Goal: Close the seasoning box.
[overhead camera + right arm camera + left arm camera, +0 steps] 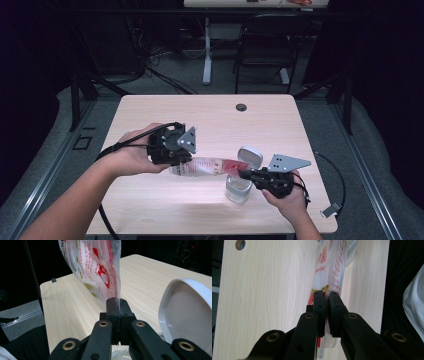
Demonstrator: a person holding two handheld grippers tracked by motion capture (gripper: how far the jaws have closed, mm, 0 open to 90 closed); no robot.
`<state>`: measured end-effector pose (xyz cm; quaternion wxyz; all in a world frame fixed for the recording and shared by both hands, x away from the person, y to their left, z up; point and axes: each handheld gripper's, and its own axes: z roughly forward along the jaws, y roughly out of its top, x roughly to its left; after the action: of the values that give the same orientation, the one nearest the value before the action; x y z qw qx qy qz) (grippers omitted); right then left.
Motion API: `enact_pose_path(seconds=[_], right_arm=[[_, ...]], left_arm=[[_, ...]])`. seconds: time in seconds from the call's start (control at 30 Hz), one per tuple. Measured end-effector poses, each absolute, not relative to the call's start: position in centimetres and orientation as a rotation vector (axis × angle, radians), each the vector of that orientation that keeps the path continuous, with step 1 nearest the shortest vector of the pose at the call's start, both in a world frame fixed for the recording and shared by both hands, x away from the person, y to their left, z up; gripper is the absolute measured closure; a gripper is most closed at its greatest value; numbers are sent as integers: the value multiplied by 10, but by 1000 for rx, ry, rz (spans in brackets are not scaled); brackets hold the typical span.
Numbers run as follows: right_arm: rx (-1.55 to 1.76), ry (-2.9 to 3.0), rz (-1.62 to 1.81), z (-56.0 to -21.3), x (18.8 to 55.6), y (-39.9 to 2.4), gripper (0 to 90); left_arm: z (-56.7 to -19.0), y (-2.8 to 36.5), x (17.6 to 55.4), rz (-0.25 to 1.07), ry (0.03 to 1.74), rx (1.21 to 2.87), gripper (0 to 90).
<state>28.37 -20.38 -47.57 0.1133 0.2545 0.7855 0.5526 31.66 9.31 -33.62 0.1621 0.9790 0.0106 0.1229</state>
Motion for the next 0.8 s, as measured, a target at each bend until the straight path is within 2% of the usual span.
enact_pose_path(seconds=[0.8], right_arm=[[761,2297,1638,-479,283,-203,900]], left_arm=[[-331,86,316,378,-9,2835,881]])
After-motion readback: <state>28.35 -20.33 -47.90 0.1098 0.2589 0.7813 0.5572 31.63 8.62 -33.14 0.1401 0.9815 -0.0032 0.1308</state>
